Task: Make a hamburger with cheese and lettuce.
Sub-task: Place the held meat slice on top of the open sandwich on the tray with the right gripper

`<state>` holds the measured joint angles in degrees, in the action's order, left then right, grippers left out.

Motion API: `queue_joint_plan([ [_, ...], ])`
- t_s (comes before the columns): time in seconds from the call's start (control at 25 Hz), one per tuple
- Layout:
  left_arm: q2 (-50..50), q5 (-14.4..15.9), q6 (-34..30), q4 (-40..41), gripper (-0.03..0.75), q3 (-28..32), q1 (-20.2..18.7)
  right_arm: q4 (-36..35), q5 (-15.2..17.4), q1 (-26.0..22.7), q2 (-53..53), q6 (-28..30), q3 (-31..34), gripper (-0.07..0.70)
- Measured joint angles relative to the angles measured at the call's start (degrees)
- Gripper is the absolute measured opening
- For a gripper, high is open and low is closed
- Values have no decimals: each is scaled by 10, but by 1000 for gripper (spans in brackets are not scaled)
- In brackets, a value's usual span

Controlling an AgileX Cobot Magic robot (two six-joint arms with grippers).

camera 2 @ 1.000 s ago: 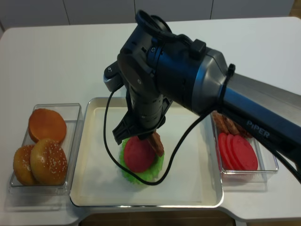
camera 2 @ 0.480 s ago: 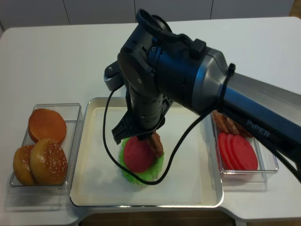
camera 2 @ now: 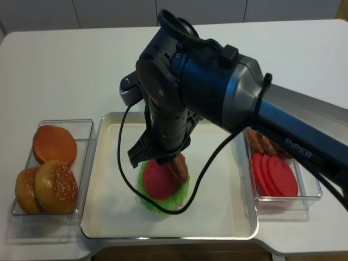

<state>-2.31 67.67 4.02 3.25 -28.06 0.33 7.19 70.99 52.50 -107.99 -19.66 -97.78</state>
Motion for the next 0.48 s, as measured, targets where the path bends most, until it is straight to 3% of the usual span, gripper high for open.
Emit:
queue_joint_plan([
  [0.36,0,0,0,0,391,0,0,-9,0,0,0,-4,-7,190],
  [0.48,0,0,0,0,391,0,0,-16,0,0,0,-4,-7,234],
])
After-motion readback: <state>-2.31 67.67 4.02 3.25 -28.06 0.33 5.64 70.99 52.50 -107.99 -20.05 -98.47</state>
